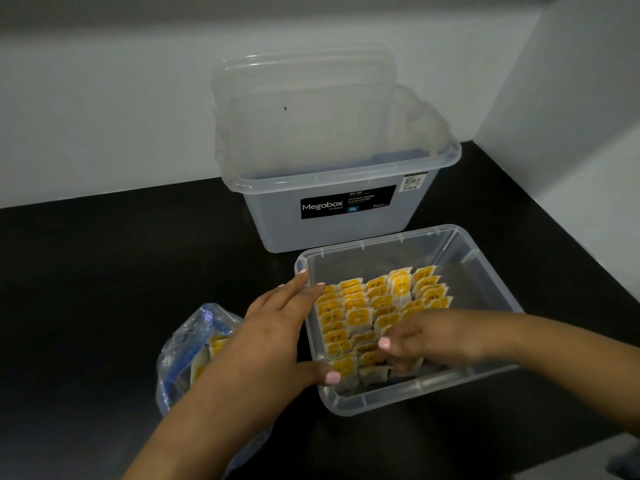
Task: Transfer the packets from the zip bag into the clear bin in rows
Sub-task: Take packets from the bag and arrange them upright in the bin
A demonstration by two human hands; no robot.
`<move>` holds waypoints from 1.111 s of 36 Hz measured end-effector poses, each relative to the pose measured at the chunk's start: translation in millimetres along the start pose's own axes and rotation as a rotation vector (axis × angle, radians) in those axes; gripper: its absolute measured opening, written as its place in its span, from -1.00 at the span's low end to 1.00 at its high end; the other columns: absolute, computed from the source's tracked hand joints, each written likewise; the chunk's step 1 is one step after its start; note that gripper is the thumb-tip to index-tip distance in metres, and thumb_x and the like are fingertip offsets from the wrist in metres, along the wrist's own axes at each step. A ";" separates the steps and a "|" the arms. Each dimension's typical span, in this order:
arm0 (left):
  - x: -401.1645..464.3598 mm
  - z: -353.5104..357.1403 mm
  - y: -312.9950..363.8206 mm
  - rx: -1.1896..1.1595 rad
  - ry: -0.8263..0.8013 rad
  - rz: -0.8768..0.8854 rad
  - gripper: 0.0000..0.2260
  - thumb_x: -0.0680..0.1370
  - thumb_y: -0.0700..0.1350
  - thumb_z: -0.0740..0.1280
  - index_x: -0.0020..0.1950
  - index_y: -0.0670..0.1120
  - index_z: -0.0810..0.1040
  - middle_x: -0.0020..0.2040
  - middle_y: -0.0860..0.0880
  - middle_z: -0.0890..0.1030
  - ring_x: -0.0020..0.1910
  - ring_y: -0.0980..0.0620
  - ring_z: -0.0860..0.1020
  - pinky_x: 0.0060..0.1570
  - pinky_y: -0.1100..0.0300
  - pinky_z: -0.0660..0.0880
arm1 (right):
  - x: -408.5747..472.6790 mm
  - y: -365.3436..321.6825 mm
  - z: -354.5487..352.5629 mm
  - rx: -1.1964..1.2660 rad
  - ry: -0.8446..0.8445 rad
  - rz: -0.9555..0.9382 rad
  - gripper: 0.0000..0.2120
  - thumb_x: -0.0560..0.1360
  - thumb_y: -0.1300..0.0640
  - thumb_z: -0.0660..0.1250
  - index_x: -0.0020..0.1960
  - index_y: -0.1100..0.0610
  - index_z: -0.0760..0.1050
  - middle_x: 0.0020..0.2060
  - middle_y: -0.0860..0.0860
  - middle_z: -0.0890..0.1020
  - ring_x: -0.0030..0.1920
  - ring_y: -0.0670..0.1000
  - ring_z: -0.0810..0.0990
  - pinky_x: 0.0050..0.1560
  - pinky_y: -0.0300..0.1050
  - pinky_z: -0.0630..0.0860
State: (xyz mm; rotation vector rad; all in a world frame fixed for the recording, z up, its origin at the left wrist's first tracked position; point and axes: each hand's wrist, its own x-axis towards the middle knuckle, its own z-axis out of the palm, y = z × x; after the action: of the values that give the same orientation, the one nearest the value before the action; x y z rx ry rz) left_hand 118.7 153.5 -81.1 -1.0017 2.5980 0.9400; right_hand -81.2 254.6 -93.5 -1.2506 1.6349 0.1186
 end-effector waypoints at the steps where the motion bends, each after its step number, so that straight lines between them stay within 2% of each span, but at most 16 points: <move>1: -0.6 0.0 0.0 0.002 0.000 0.001 -0.12 0.39 0.14 0.42 0.48 0.26 -0.14 0.51 0.28 -0.18 0.50 0.15 -0.13 0.47 0.10 -0.01 | 0.6 1.6 0.6 0.005 0.015 -0.003 -0.65 0.58 -0.20 0.03 0.04 -0.06 0.52 -0.02 -0.09 0.61 0.06 -0.06 0.55 0.18 -0.08 0.47; 3: -0.8 -0.1 0.2 0.006 0.000 -0.001 -0.12 0.39 0.14 0.42 0.48 0.26 -0.14 0.51 0.28 -0.18 0.50 0.14 -0.13 0.47 0.10 -0.01 | 0.4 2.7 1.1 0.004 0.047 -0.015 -0.71 0.58 -0.19 0.06 -0.07 -0.09 0.50 -0.14 -0.14 0.57 -0.06 -0.11 0.53 0.04 -0.15 0.48; 5: -0.6 0.0 0.6 0.007 -0.001 -0.007 -0.13 0.40 0.14 0.42 0.48 0.26 -0.14 0.51 0.28 -0.19 0.50 0.14 -0.13 0.47 0.09 -0.01 | -0.8 2.7 1.2 -0.001 0.066 -0.024 -0.73 0.59 -0.14 0.11 0.02 -0.04 0.53 -0.17 -0.16 0.54 -0.13 -0.18 0.49 -0.06 -0.24 0.42; 8: -0.6 0.8 1.3 0.007 -0.001 -0.009 -0.13 0.40 0.15 0.42 0.48 0.27 -0.15 0.50 0.29 -0.19 0.50 0.15 -0.12 0.47 0.09 0.00 | -2.2 3.7 2.7 -0.040 0.088 -0.028 -0.76 0.56 -0.07 0.25 0.19 -0.06 0.51 -0.02 -0.20 0.56 0.01 -0.19 0.51 0.08 -0.24 0.46; 12: -1.7 1.5 2.6 0.007 0.006 -0.015 -0.13 0.40 0.14 0.42 0.48 0.27 -0.14 0.50 0.29 -0.19 0.50 0.14 -0.13 0.47 0.08 0.00 | -2.0 2.1 6.2 -0.103 0.139 -0.032 -0.81 0.50 -0.02 0.37 0.11 -0.09 0.55 -0.13 -0.23 0.57 -0.01 -0.19 0.54 0.09 -0.21 0.51; 16: -3.5 2.0 5.0 0.024 0.024 -0.013 -0.15 0.41 0.14 0.40 0.49 0.25 -0.13 0.52 0.26 -0.18 0.51 0.13 -0.13 0.49 0.07 0.00 | -2.3 -6.7 3.2 -0.201 0.229 -0.048 -0.81 0.48 -0.02 0.38 0.09 -0.06 0.59 -0.19 -0.23 0.56 -0.06 -0.21 0.54 0.04 -0.22 0.52; 20: -6.2 0.0 2.2 -0.003 0.064 0.006 -0.19 0.41 0.13 0.41 0.48 0.27 -0.06 0.52 0.27 -0.08 0.50 0.17 -0.07 0.49 0.11 0.04 | -5.1 -18.3 -4.0 -0.263 0.309 -0.063 -0.85 0.50 -0.07 0.34 0.04 -0.07 0.58 -0.33 -0.23 0.48 -0.26 -0.24 0.46 -0.14 -0.28 0.44; 24: -17.7 -14.0 -9.2 -0.058 0.231 0.001 -0.34 0.46 0.04 0.38 0.41 0.34 0.07 0.47 0.32 0.07 0.46 0.24 0.06 0.42 0.20 0.12 | -13.7 -29.9 -13.5 -0.215 0.412 -0.099 -0.89 0.51 -0.09 0.32 -0.06 -0.09 0.58 -0.24 -0.18 0.61 -0.18 -0.20 0.56 -0.03 -0.16 0.55; 27: -29.7 -27.3 -26.2 -0.038 0.340 -0.042 -0.45 0.50 -0.06 0.36 0.37 0.30 0.20 0.45 0.27 0.18 0.44 0.20 0.17 0.40 0.18 0.20 | -19.7 -44.2 -17.0 -0.127 0.439 -0.162 -0.91 0.49 -0.08 0.34 -0.07 -0.10 0.58 -0.24 -0.12 0.66 -0.19 -0.17 0.60 -0.04 -0.12 0.57; 30: -41.8 -35.2 -47.6 -0.063 0.376 -0.144 -0.50 0.50 -0.11 0.36 0.35 0.23 0.29 0.43 0.17 0.29 0.40 0.13 0.28 0.36 0.11 0.31 | -21.6 -63.4 -16.6 -0.071 0.452 -0.245 -0.91 0.48 -0.07 0.35 -0.07 -0.10 0.58 -0.23 -0.09 0.67 -0.19 -0.15 0.62 -0.05 -0.11 0.58; 32: -49.1 -36.7 -60.8 -0.117 0.395 -0.239 -0.44 0.48 -0.07 0.39 0.41 0.16 0.25 0.40 0.09 0.34 0.35 0.08 0.34 0.29 0.10 0.36 | -20.0 -78.5 -13.7 -0.068 0.471 -0.292 -0.92 0.48 -0.07 0.35 -0.06 -0.11 0.58 -0.23 -0.09 0.66 -0.20 -0.17 0.61 -0.14 -0.22 0.55; 35: -56.3 -34.3 -78.7 -0.214 0.359 -0.355 -0.26 0.41 0.01 0.44 0.49 0.05 0.12 0.41 0.03 0.35 0.33 0.04 0.38 0.28 0.05 0.39 | -12.7 -102.5 -4.7 -0.092 0.495 -0.336 -0.93 0.50 -0.04 0.35 -0.04 -0.12 0.58 -0.24 -0.11 0.65 -0.21 -0.23 0.59 -0.26 -0.40 0.42; 38: -59.9 -28.4 -90.7 -0.221 0.260 -0.412 -0.15 0.38 0.14 0.43 0.53 0.03 0.03 0.41 -0.01 0.34 0.26 0.02 0.44 0.25 0.00 0.43 | -2.7 -127.2 10.5 -0.115 0.499 -0.353 -0.97 0.52 0.01 0.33 -0.07 -0.11 0.55 -0.27 -0.11 0.65 -0.25 -0.21 0.59 -0.29 -0.42 0.40; 40: -60.8 -24.1 -95.6 -0.187 0.209 -0.426 -0.14 0.39 0.17 0.42 0.53 0.03 0.00 0.41 0.00 0.33 0.27 0.03 0.43 0.26 0.02 0.42 | 7.8 -141.3 24.8 -0.146 0.482 -0.346 -0.91 0.53 0.04 0.31 -0.01 -0.12 0.55 -0.23 -0.14 0.62 -0.21 -0.21 0.57 -0.19 -0.37 0.43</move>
State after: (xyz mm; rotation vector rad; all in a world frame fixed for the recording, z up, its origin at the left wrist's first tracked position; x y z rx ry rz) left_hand 228.3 116.4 -85.4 -1.6993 2.3271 1.0184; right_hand 42.6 200.3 -44.8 -1.7539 1.8013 -0.3051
